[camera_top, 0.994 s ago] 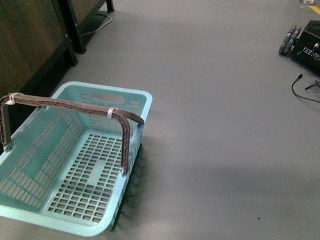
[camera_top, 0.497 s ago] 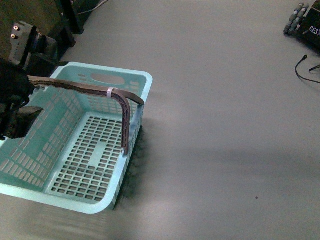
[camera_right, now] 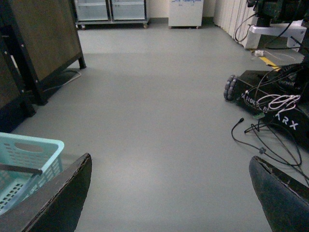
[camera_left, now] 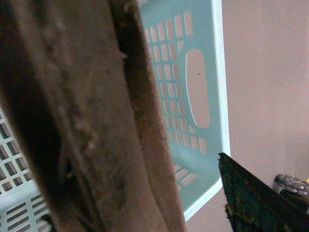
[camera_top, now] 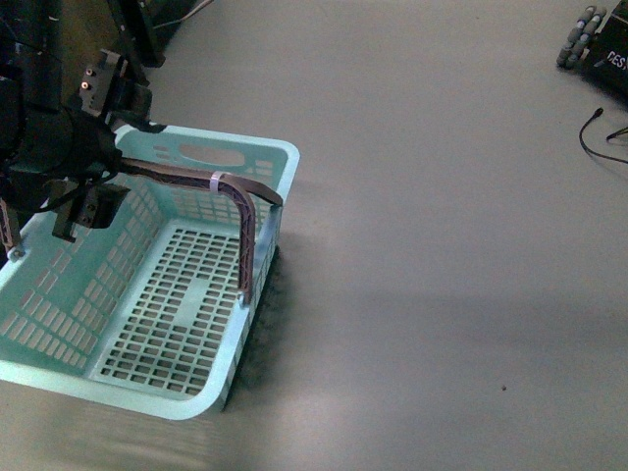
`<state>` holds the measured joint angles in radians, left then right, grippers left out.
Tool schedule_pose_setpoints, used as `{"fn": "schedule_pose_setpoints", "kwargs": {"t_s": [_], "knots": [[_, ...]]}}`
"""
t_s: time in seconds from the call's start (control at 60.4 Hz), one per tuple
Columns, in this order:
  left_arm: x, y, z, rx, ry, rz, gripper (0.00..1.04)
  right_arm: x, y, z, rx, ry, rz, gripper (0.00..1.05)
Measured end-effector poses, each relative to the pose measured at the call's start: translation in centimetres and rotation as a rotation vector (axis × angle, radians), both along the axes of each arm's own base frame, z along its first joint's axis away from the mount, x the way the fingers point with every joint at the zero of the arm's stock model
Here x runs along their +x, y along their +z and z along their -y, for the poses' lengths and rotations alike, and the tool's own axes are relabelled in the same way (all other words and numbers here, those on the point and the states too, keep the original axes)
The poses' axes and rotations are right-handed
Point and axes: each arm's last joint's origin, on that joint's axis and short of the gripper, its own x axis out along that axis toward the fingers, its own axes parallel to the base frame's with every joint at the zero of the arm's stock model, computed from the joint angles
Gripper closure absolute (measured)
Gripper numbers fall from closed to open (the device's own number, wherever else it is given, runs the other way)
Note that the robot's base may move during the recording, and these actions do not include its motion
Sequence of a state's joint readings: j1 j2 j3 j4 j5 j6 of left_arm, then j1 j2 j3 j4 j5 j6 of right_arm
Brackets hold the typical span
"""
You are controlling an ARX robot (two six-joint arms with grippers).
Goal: Pick lemon and mango into basket
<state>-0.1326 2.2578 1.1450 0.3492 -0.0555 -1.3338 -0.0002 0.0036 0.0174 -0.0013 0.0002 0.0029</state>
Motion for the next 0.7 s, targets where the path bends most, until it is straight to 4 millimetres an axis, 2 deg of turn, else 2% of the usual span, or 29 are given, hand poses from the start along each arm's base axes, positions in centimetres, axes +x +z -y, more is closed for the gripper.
{"fn": "schedule_pose_setpoints", "kwargs": {"t_s": [0.05,0.182,0.282,0.447,0.563,0.696], "knots": [[0.1,0.1,0.1,-0.007,0.001,0.003,0.68,0.0,0.0,0.0,0.000,0.000,0.000,0.09],[0.0,0.2,0.4,-0.064,0.045,-0.006,0.98,0.0,0.0,0.0,0.000,0.000,0.000,0.09],[-0.5,0.9,0.5,-0.058,0.030,-0.003,0.99,0.0,0.0,0.0,0.000,0.000,0.000,0.09],[-2.6,3.8,0.2,-0.069,0.045,0.017,0.99,0.0,0.0,0.0,0.000,0.000,0.000,0.09],[-4.7,7.1,-0.3,-0.084,0.058,0.054,0.99,0.0,0.0,0.0,0.000,0.000,0.000,0.09],[-7.8,12.4,-0.8,-0.119,0.073,0.135,0.99,0.0,0.0,0.0,0.000,0.000,0.000,0.09]]}}
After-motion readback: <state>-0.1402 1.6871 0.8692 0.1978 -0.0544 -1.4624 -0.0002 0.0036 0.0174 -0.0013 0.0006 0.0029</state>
